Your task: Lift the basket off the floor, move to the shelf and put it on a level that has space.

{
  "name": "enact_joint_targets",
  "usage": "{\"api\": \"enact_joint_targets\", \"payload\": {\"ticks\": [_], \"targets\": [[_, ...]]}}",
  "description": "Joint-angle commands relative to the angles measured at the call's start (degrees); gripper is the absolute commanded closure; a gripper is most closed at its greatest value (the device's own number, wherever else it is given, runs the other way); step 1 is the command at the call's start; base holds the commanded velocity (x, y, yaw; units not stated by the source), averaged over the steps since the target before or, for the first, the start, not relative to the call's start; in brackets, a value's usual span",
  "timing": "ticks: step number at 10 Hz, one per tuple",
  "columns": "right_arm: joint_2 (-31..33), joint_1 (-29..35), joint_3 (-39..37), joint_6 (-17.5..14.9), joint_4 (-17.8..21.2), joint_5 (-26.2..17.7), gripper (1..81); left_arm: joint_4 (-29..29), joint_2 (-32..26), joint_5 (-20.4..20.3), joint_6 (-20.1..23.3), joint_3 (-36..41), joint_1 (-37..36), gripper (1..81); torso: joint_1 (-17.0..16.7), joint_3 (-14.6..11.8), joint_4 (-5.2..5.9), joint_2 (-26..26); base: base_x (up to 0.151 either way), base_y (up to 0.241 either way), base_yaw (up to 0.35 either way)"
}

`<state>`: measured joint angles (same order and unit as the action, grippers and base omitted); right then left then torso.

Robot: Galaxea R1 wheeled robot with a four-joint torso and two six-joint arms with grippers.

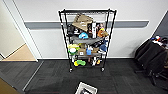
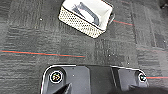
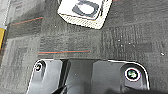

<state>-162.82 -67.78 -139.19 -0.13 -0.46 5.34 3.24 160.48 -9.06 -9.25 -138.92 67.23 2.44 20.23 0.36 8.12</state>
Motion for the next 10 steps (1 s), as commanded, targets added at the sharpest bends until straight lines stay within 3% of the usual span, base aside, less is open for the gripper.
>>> {"api": "enact_joint_targets", "payload": {"ticks": [1,10], "targets": [[0.45,2.78,0.16,0.05,0.20,-2.44,1.0,0.01,-0.77,1.94,-0.06,0.58,-3.38,1.0,0.00,0.00,0.00,0.00,0.113,0.000,0.000],[-2.27,2.25,-3.27,0.05,0.11,-2.44,1.0,0.19,-0.68,1.85,-0.06,0.49,-1.88,1.0,-0.02,-0.02,0.00,0.00,0.113,0.000,0.000]]}}
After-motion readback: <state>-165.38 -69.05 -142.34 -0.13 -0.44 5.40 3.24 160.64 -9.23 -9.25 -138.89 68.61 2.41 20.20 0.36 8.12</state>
